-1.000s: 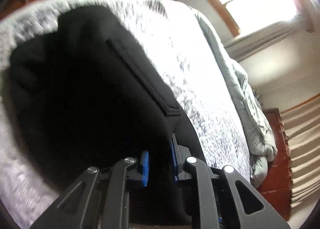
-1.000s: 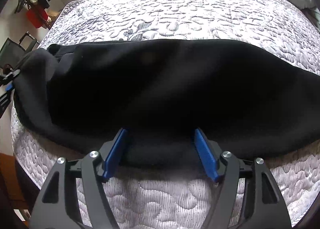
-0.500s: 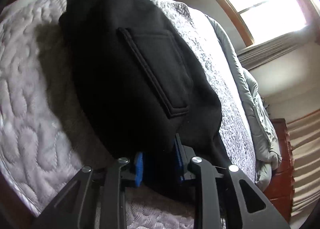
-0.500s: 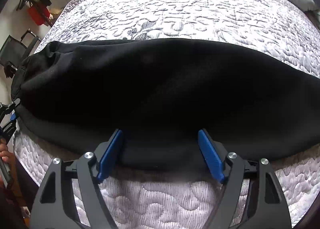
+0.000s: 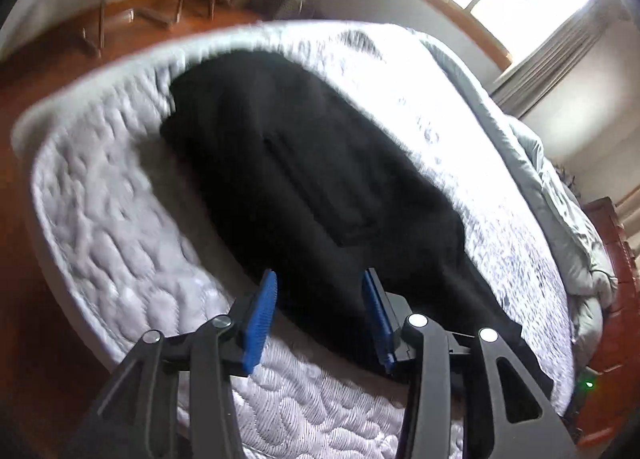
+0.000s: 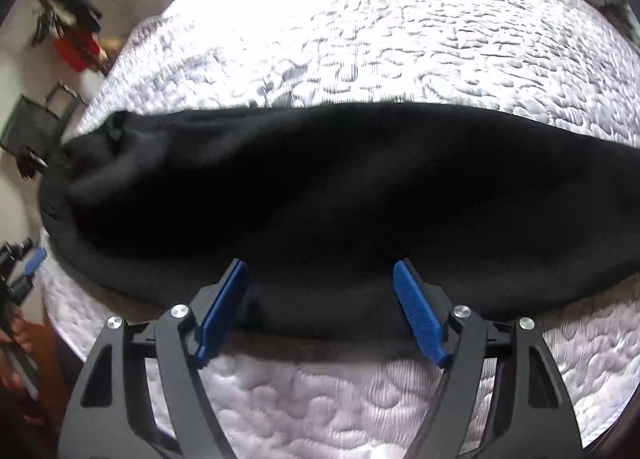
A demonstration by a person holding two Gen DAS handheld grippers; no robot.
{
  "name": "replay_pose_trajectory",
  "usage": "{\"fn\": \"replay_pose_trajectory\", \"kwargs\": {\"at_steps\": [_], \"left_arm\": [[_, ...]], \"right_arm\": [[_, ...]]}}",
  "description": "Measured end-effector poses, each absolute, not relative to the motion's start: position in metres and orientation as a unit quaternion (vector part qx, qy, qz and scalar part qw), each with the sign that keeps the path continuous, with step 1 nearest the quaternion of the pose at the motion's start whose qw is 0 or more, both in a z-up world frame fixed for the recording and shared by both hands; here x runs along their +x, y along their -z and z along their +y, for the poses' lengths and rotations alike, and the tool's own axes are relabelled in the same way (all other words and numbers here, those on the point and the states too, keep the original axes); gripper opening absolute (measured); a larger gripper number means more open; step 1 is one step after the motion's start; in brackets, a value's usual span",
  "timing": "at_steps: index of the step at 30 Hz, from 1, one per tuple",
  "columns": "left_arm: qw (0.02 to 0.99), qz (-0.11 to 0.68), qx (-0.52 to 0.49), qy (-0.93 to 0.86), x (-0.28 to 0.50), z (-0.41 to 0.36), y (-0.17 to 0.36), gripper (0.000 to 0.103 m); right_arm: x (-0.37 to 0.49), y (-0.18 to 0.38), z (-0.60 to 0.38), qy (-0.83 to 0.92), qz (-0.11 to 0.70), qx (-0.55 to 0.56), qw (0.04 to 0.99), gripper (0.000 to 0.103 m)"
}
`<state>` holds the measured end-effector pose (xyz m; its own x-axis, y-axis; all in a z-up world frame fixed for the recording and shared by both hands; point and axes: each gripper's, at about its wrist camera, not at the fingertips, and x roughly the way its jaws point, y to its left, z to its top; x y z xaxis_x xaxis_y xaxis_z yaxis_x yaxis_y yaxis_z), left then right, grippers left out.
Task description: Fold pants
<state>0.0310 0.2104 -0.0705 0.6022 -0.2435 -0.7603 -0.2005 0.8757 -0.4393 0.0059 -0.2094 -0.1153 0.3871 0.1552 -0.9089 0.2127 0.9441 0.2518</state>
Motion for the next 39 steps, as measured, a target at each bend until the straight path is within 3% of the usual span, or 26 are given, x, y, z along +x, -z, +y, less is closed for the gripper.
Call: {"fn": "replay_pose_trajectory", "kwargs": {"at_steps": [4,11,14,17,21,28,36,37,39], "left_arm": [[0.87,0.447,-0.204,0.05,0.052,0.175,0.064,0.045],[0.849,0.512,-0.119,0.053,0.083,0.139,0.111,0.048],[0.853,0.508,-0.102,0.061,0.072,0.129,0.097,0.051],[0.86,0.495,-0.083,0.09,0.054,0.116,0.081,0.06],[0.853,0.497,-0.051,0.15,0.037,0.072,0.076,0.061],[0.829,0.523,-0.012,0.198,0.032,0.009,0.1,0.062],[0.833,0.523,-0.011,0.179,0.023,0.007,0.104,0.066],[0.834,0.523,-0.011,0.177,0.023,0.007,0.103,0.067],[0.834,0.524,-0.01,0.173,0.024,0.007,0.105,0.067]], "right_arm": [[0.01,0.123,-0.208,0.027,0.561,0.156,0.812,0.075],[0.011,0.132,-0.204,0.023,0.562,0.125,0.818,0.076],[0.003,0.121,-0.224,0.016,0.549,0.162,0.82,0.076],[-0.016,0.102,-0.263,0.045,0.523,0.186,0.831,0.076],[-0.061,0.088,-0.348,0.129,0.503,0.248,0.818,0.077],[-0.126,0.109,-0.434,0.178,0.499,0.321,0.785,0.079],[-0.109,0.142,-0.478,0.19,0.468,0.375,0.778,0.081],[-0.104,0.142,-0.481,0.194,0.463,0.37,0.782,0.077],[-0.095,0.14,-0.483,0.204,0.464,0.357,0.785,0.046]]}}
